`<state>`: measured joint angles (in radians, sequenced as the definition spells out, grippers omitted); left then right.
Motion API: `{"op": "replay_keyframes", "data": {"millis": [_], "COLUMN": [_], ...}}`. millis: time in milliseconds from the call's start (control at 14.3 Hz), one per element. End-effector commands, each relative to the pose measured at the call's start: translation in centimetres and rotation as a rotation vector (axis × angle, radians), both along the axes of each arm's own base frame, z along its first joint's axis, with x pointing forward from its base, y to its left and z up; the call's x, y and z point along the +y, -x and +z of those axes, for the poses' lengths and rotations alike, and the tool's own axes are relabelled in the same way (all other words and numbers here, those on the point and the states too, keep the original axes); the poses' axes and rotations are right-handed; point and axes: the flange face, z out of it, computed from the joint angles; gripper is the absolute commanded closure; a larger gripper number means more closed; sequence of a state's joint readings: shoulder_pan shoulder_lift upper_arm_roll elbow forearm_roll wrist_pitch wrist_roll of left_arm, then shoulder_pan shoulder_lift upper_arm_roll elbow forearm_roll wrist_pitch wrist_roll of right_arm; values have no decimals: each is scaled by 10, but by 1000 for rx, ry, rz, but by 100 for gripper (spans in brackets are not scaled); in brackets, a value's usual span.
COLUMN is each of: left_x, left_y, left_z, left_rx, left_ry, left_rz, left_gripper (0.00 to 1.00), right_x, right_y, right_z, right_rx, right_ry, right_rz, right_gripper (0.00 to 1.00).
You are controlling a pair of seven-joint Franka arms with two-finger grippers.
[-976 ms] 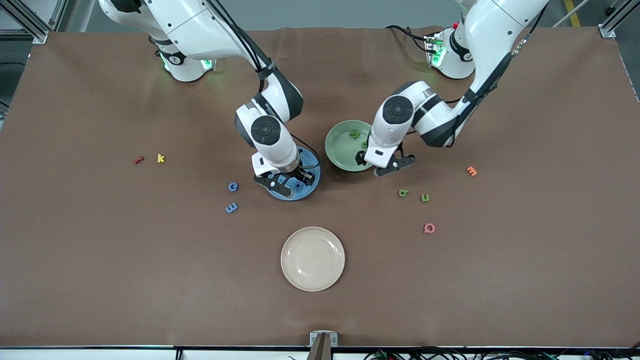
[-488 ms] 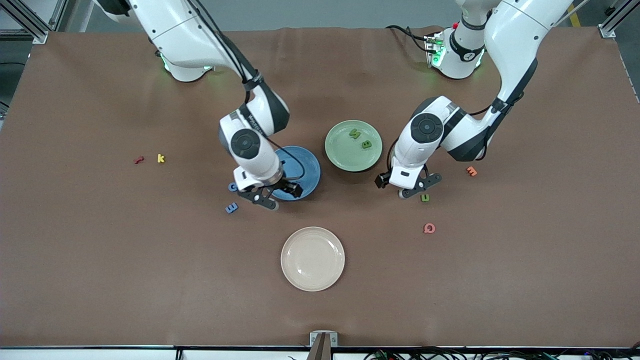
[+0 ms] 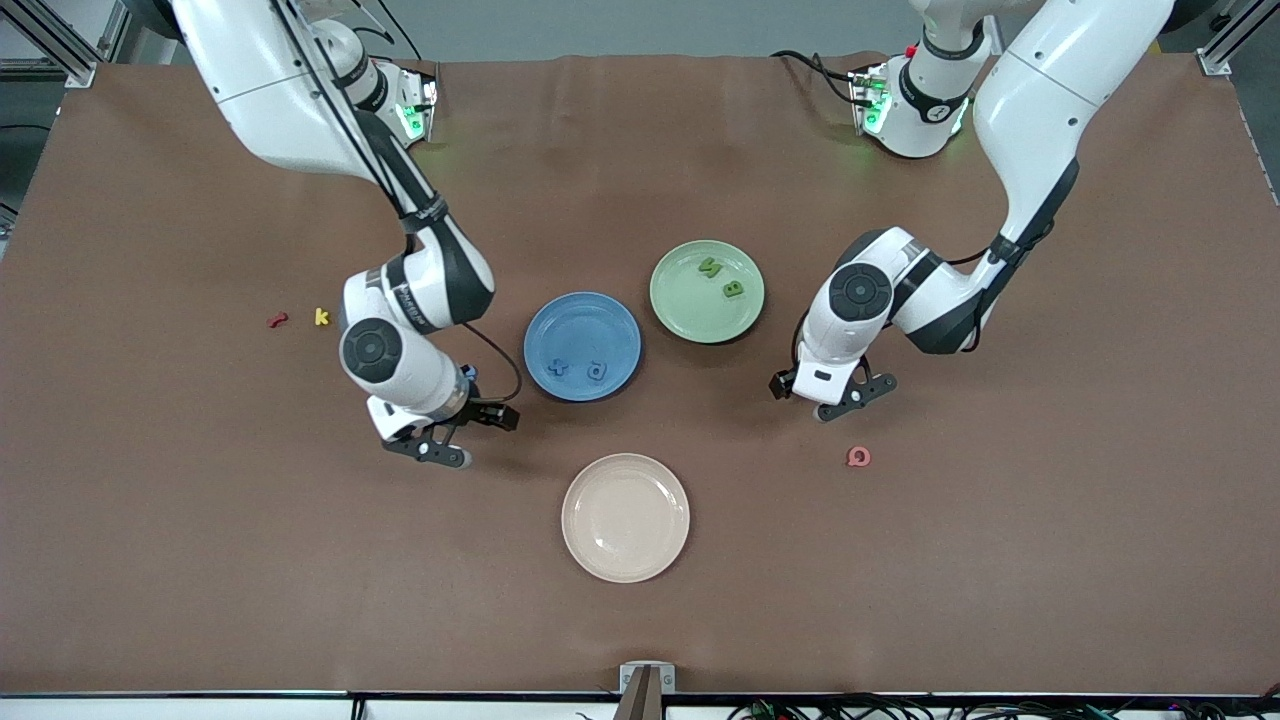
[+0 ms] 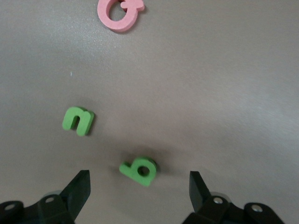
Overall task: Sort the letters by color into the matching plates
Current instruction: 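Grasp the blue m with the right gripper while the left gripper grasps green q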
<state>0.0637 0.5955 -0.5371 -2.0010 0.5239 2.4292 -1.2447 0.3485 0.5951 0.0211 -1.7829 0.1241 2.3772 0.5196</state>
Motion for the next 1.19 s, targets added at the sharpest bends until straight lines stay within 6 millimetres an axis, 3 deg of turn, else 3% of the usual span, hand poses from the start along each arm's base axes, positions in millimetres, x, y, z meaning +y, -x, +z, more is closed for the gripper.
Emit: {"op": "replay_keyframes", "data": {"millis": [0, 139, 279, 418, 697, 906, 1116], "left_x": [-1, -1, -2, -2, 2, 2, 3], "left_y": [-7, -7, -6, -5, -6, -5, -6], "left_z": [-2, -4, -9, -12, -17, -19, -18], "left_rx": [-8, -6, -3, 1, 11, 13, 12], "left_ry": [-4, -1, 8, 11, 13, 13, 13], "left_rz": [-17, -13, -7, -3, 7, 12, 18], "left_gripper": [7, 11, 17, 24, 37, 52, 74], "right_x": [-19, -40, -44, -43, -36, -33, -34], "right_y": [-3, -3, 1, 2, 4, 5, 3], "right_z": [0, -6, -11, -13, -15, -20, -23], "right_rx": [13, 52, 69, 80, 92, 98, 82], "right_ry": [2, 15, 26, 40, 52, 59, 52], "right_rz": [2, -96, -162, -284, -474, -562, -580], "right_gripper": [25, 26, 31, 39, 41, 41, 41]}}
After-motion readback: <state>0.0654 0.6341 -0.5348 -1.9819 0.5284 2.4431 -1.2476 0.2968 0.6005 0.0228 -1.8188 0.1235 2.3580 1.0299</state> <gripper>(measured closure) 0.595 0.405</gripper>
